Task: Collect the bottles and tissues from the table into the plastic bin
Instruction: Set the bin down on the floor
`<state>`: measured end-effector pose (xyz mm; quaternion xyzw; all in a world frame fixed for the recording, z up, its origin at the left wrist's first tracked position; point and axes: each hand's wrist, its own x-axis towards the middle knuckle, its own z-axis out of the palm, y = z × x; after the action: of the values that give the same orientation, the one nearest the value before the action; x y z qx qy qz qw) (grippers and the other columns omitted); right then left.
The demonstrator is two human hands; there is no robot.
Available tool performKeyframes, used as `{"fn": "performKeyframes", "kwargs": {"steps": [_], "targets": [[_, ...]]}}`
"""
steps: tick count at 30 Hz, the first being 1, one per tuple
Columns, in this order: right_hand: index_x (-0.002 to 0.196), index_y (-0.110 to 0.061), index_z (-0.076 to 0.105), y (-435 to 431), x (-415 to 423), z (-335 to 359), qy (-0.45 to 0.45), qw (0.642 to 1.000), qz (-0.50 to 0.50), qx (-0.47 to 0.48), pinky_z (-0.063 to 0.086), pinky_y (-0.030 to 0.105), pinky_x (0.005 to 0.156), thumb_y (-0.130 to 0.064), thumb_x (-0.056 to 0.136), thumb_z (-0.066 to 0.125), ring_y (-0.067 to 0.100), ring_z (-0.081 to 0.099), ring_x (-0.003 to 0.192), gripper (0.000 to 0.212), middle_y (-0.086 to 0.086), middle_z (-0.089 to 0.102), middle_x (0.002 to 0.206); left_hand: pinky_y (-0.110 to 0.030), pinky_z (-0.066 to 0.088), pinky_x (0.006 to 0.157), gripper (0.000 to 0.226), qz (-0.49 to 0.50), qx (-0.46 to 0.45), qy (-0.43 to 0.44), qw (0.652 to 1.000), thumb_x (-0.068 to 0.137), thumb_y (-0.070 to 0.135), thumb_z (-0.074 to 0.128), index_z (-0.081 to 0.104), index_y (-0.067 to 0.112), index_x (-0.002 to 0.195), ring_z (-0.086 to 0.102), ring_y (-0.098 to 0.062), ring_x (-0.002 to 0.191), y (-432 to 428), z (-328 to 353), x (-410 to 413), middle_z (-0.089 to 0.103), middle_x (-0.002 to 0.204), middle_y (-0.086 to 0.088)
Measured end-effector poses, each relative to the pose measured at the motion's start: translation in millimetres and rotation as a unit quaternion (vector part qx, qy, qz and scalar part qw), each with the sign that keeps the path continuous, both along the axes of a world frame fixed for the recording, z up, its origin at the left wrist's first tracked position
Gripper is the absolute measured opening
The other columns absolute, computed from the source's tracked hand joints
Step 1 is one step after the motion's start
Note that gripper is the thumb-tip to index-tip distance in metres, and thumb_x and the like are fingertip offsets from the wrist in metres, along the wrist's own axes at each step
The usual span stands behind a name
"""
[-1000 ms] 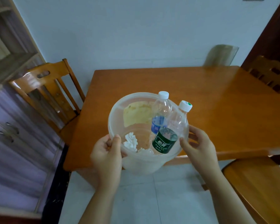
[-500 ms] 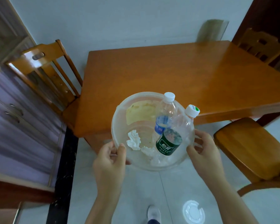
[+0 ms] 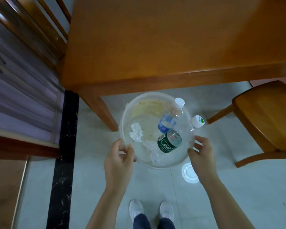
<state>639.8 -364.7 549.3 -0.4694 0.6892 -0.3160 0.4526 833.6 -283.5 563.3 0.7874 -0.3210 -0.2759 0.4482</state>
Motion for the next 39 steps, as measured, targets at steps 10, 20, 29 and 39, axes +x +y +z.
{"fn": "performKeyframes", "kwargs": {"steps": [10,20,29,39], "targets": [[0.105,-0.01,0.051,-14,-22,-184,0.02,0.998,-0.013,0.058,0.039,-0.001,0.049,0.003,0.08,0.054,-0.005,0.053,0.079,0.029,0.0,0.058,0.103,-0.007,0.037,0.051,0.01,-0.03,0.131,-0.019,0.991,0.093,0.019,0.054,0.058,0.013,0.1,0.062,0.002,0.055,-14,-197,-13,0.066,0.064,0.004],[0.103,-0.009,0.048,-17,-36,-360,0.034,0.993,0.005,0.114,0.04,0.016,0.054,0.003,0.079,0.056,0.017,0.057,0.085,0.028,0.014,0.058,0.111,-0.017,0.044,0.057,0.02,-0.06,0.216,-0.022,0.974,0.093,0.014,0.052,0.057,0.007,0.111,0.058,0.0,0.053,-37,-384,-14,0.055,0.071,0.016],[0.095,-0.013,0.047,-7,-47,-453,0.035,0.989,0.011,0.146,0.04,0.003,0.049,0.002,0.079,0.059,0.011,0.057,0.079,0.025,0.014,0.057,0.112,-0.052,0.053,0.08,0.032,-0.052,0.223,0.035,0.973,0.093,0.011,0.055,0.055,0.002,0.123,0.066,-0.028,0.066,-30,-479,-19,0.057,0.091,-0.008],[0.1,-0.006,0.049,4,-50,-494,0.059,0.985,0.01,0.161,0.038,-0.001,0.049,0.004,0.078,0.061,0.014,0.057,0.08,0.026,0.015,0.055,0.114,-0.049,0.054,0.081,0.03,-0.044,0.203,0.093,0.974,0.092,0.007,0.056,0.059,0.008,0.121,0.058,0.006,0.046,-29,-532,-16,0.053,0.079,0.005]]}}
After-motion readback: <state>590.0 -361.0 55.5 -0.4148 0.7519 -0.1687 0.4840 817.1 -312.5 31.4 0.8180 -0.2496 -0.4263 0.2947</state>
